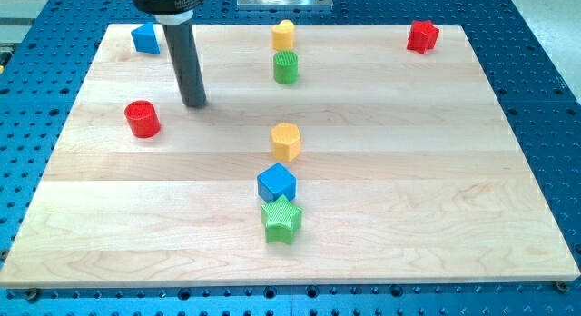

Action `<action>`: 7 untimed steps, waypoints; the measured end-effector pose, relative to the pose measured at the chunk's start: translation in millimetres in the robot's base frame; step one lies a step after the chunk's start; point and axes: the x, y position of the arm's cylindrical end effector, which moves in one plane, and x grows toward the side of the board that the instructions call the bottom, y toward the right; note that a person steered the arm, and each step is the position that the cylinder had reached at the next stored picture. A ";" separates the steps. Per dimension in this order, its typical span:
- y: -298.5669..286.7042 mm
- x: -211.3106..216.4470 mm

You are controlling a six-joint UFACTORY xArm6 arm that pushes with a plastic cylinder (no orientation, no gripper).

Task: Keep the hexagon parallel left to the blue cube

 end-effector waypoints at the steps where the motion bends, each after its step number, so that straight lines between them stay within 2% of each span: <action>1: -59.2 17.4; 2: -17.4 16.1; 4: 190.5 14.3; 5: 195.3 36.4; 6: 127.7 52.0; 7: 108.0 67.1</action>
